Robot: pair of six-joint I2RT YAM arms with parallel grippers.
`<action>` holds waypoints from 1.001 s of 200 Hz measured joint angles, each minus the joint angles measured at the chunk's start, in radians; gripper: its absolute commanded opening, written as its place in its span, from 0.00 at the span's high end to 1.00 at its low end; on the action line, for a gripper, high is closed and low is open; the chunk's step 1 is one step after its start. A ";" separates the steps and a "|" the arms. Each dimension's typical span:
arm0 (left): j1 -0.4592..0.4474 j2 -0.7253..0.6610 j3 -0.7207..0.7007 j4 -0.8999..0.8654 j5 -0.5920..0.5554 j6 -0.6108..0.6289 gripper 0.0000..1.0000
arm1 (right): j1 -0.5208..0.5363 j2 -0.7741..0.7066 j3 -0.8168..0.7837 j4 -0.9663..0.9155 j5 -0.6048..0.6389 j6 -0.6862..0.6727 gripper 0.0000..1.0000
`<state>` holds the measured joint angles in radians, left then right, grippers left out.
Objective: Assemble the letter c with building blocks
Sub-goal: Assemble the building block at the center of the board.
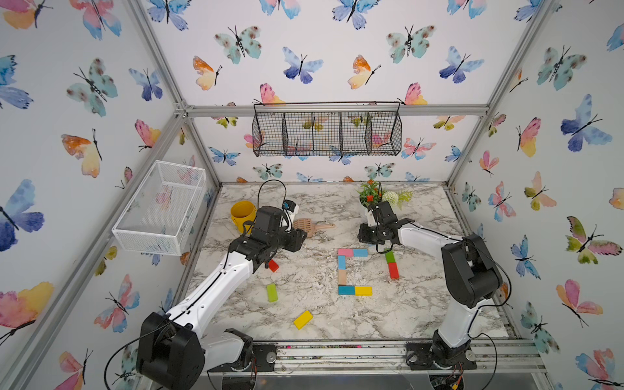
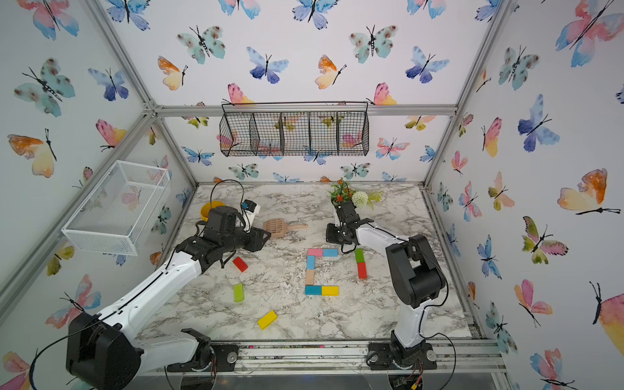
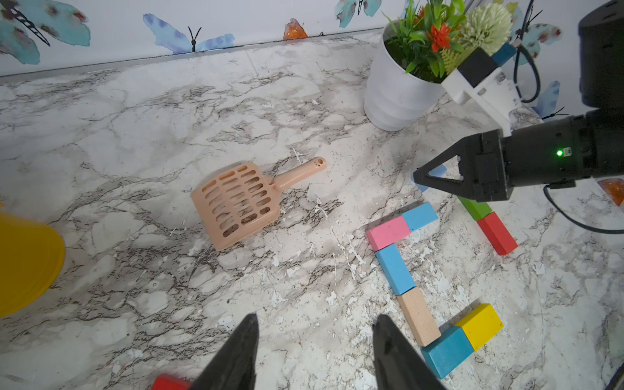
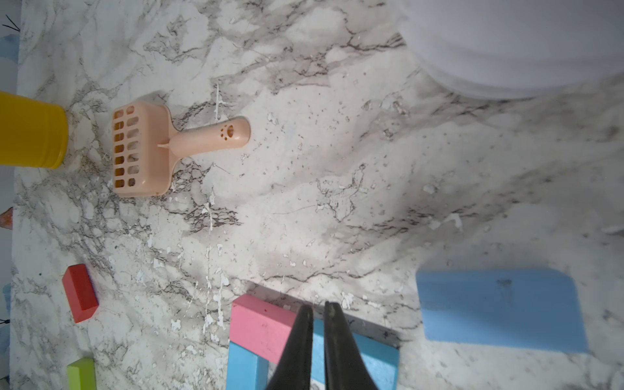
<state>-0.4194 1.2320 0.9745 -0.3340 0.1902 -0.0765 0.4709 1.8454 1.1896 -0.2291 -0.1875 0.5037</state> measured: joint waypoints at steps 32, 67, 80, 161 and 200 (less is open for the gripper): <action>0.002 0.001 0.000 0.000 0.008 -0.001 0.43 | 0.000 0.018 0.016 -0.032 0.045 -0.019 0.87; 0.002 0.005 0.000 0.000 0.013 -0.003 0.43 | 0.000 0.043 0.063 -0.083 0.085 -0.050 0.91; 0.002 0.009 0.000 0.000 0.014 -0.003 0.43 | 0.000 0.058 0.089 -0.096 0.093 -0.063 0.92; 0.002 0.015 0.000 0.000 0.016 -0.004 0.42 | 0.000 0.082 0.115 -0.183 0.143 -0.119 0.95; 0.002 0.016 0.000 0.000 0.017 -0.004 0.42 | 0.000 0.089 0.115 -0.190 0.147 -0.132 0.95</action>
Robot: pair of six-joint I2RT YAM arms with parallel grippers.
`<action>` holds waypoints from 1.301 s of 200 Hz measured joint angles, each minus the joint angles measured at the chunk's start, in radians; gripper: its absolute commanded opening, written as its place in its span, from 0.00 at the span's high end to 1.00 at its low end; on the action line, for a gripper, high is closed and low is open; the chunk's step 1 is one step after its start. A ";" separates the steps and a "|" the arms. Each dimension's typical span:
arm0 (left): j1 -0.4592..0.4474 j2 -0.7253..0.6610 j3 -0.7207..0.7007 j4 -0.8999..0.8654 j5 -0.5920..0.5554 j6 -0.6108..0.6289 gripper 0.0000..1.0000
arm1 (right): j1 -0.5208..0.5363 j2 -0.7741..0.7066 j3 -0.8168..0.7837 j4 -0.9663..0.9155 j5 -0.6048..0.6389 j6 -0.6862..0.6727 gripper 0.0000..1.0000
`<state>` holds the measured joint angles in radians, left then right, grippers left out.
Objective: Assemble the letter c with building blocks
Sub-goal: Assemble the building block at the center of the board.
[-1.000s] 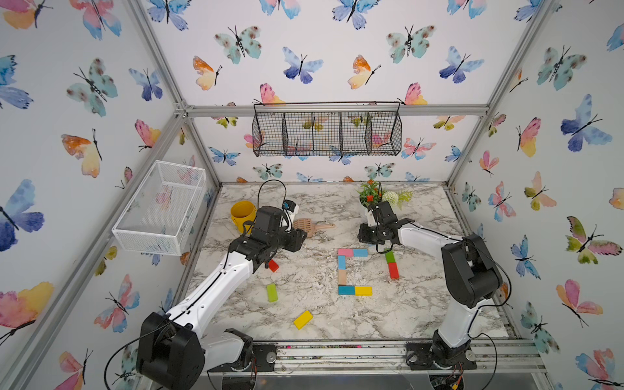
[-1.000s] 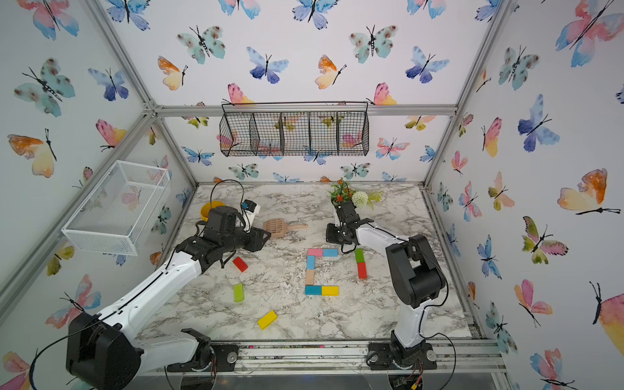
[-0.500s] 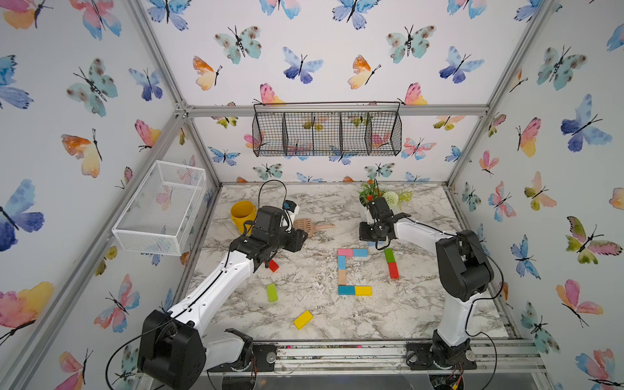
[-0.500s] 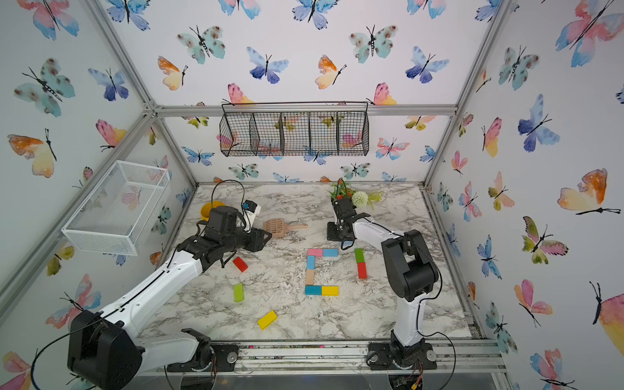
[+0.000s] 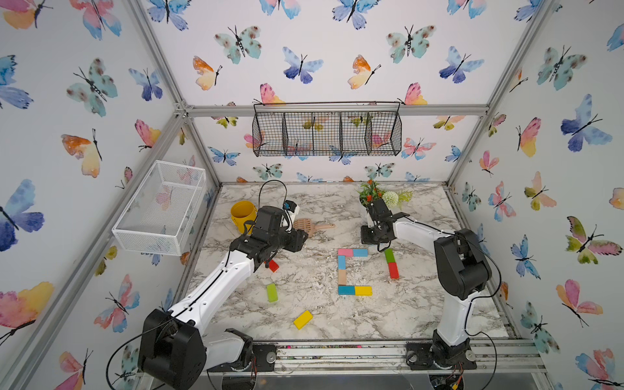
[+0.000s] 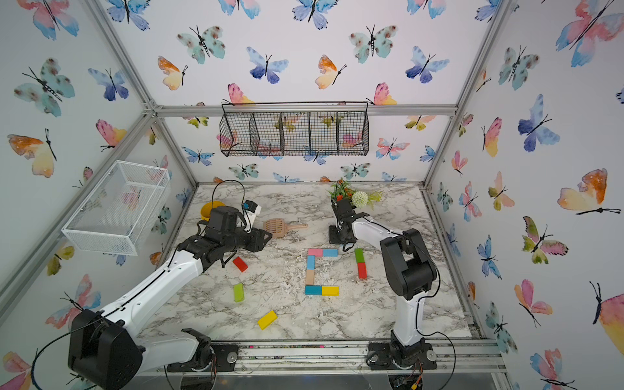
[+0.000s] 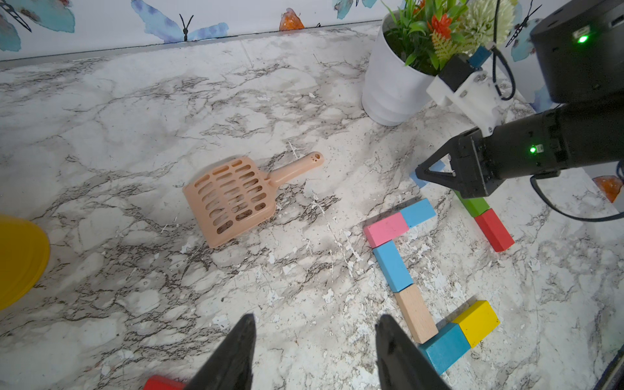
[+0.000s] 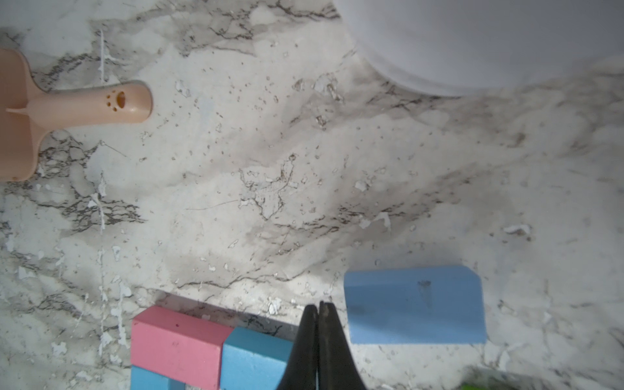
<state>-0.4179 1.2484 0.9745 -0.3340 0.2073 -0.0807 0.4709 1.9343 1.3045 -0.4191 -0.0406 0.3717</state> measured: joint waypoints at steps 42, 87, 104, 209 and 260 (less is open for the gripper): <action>0.000 0.000 0.000 0.000 0.001 0.000 0.42 | 0.000 0.047 0.000 0.000 0.000 0.001 0.95; 0.000 0.000 0.000 0.000 0.001 0.000 0.41 | -0.008 0.054 0.000 0.009 0.000 0.020 0.94; 0.000 0.000 0.000 0.000 0.001 0.000 0.41 | -0.012 0.054 0.000 0.009 0.001 0.031 0.94; 0.000 0.000 0.000 0.000 0.005 0.000 0.41 | -0.068 0.048 -0.018 0.038 0.012 0.073 0.93; 0.000 0.000 0.000 0.000 0.005 0.000 0.41 | -0.092 0.032 -0.038 0.039 0.014 0.073 0.93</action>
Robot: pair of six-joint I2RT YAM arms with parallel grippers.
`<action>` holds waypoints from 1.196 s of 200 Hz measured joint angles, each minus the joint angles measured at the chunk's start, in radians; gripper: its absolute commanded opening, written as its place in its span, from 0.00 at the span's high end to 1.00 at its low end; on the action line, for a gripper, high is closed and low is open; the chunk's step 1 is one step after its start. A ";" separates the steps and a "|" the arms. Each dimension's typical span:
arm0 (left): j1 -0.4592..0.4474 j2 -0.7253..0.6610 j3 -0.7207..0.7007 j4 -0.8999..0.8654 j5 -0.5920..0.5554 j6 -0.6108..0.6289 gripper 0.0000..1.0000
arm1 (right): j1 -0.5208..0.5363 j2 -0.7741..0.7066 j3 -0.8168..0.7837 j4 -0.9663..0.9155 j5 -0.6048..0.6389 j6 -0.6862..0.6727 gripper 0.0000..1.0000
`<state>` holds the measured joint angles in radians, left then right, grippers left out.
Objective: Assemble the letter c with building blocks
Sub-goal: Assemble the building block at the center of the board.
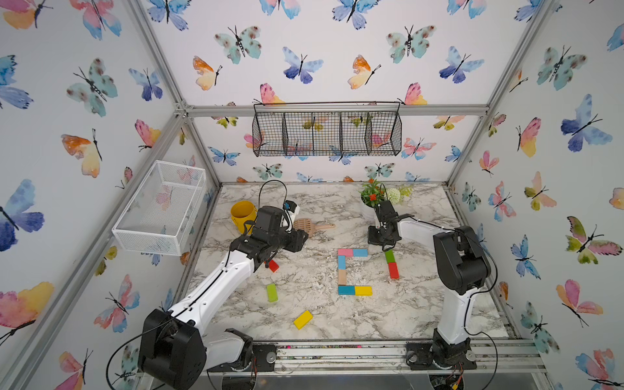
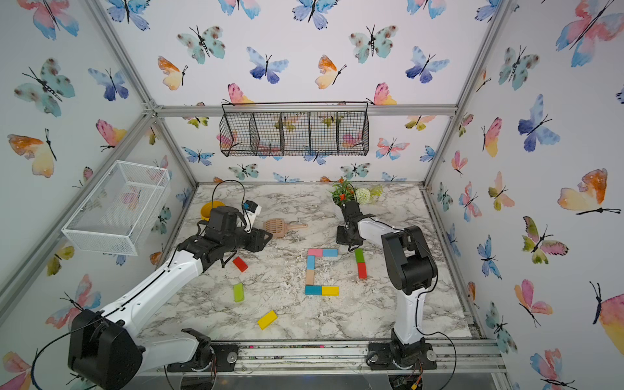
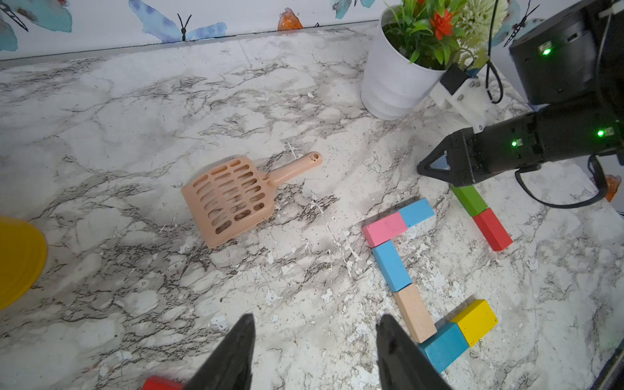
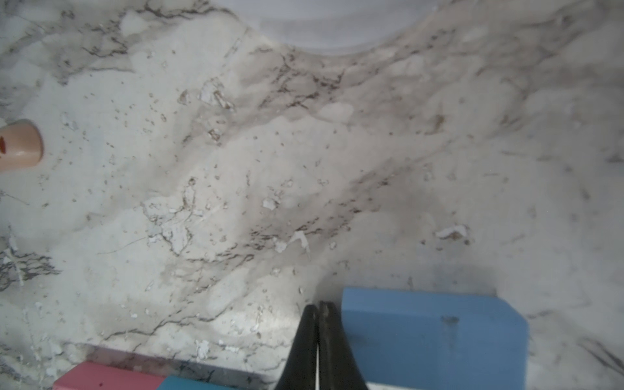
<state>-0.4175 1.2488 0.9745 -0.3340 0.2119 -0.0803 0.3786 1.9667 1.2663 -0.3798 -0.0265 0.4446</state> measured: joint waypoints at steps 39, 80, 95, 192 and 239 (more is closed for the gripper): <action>0.003 0.004 0.000 0.000 0.000 0.000 0.41 | -0.020 -0.020 -0.024 0.000 0.002 0.000 0.92; 0.005 0.005 0.000 0.000 0.004 0.000 0.41 | -0.031 -0.026 -0.030 -0.001 0.002 0.000 0.92; 0.005 0.006 0.000 0.000 0.004 0.000 0.41 | -0.033 -0.028 -0.030 -0.001 0.002 0.000 0.92; 0.008 0.006 0.000 0.000 0.013 0.000 0.41 | -0.053 -0.060 -0.048 -0.001 -0.004 -0.001 0.91; 0.016 0.006 0.004 -0.001 0.018 0.000 0.41 | -0.058 -0.124 -0.088 0.005 -0.026 -0.007 0.92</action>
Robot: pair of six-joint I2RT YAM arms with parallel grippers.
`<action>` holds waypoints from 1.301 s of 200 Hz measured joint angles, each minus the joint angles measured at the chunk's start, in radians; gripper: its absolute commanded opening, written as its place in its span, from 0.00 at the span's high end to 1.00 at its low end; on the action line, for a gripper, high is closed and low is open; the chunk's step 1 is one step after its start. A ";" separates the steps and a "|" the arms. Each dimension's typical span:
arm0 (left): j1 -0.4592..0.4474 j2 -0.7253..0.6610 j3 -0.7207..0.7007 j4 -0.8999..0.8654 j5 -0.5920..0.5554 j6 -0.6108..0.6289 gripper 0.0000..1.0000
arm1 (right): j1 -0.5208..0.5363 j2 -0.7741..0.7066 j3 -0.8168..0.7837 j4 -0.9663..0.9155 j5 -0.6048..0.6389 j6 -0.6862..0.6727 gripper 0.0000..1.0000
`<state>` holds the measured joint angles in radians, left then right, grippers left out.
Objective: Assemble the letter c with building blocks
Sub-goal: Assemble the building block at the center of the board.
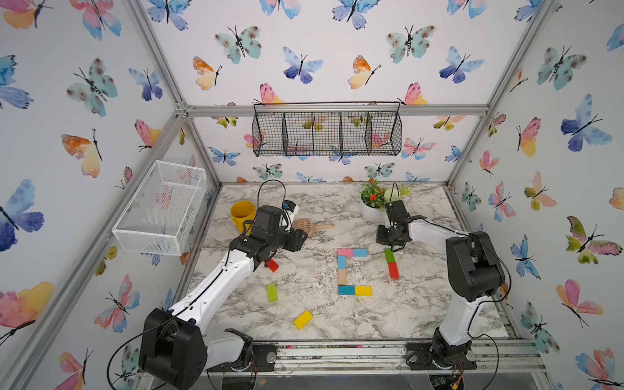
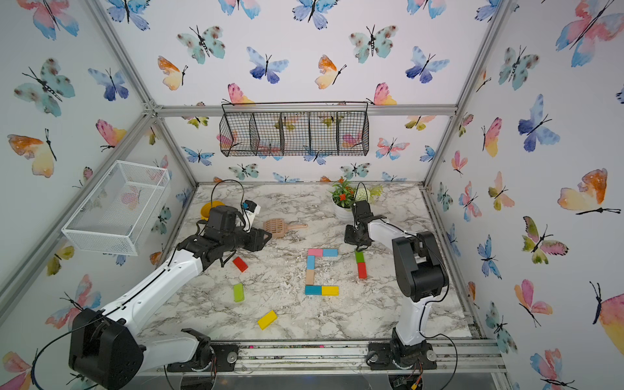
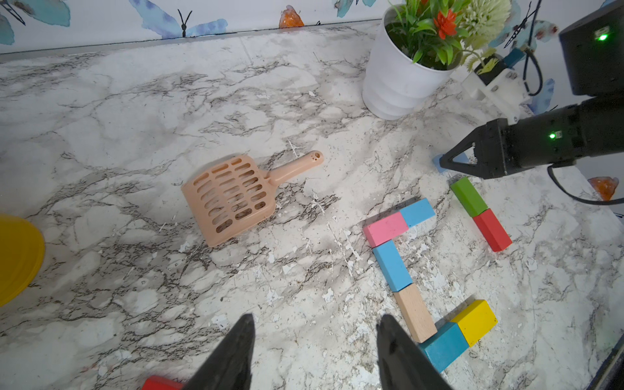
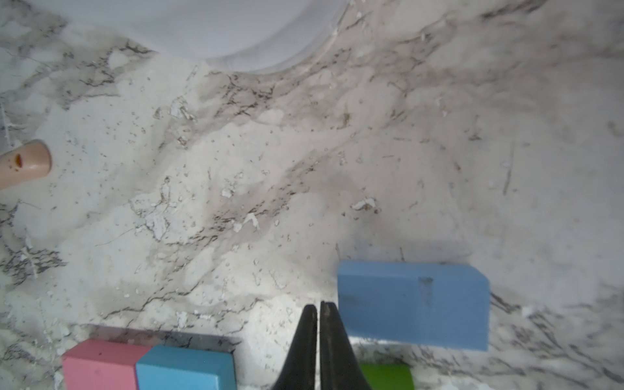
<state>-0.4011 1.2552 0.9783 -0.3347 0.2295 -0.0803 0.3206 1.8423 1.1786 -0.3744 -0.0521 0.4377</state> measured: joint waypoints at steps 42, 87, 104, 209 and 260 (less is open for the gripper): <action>0.001 0.001 0.010 0.001 0.002 0.000 0.41 | -0.006 -0.089 -0.017 0.003 0.000 0.007 0.91; 0.001 0.001 0.010 0.000 0.002 0.000 0.41 | -0.050 -0.077 -0.011 -0.002 -0.007 0.006 0.84; 0.001 0.002 0.010 0.000 0.002 0.000 0.41 | -0.064 -0.058 0.005 -0.004 -0.015 0.002 0.84; 0.001 0.003 0.010 0.000 0.004 0.000 0.40 | -0.073 0.043 0.044 -0.003 -0.052 -0.013 0.91; 0.001 0.004 0.010 0.000 0.005 0.000 0.40 | -0.073 0.051 0.054 0.002 -0.055 -0.013 0.91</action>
<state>-0.4000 1.2591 0.9878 -0.3344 0.2340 -0.0803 0.2474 1.8931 1.2327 -0.3729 -0.1066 0.4252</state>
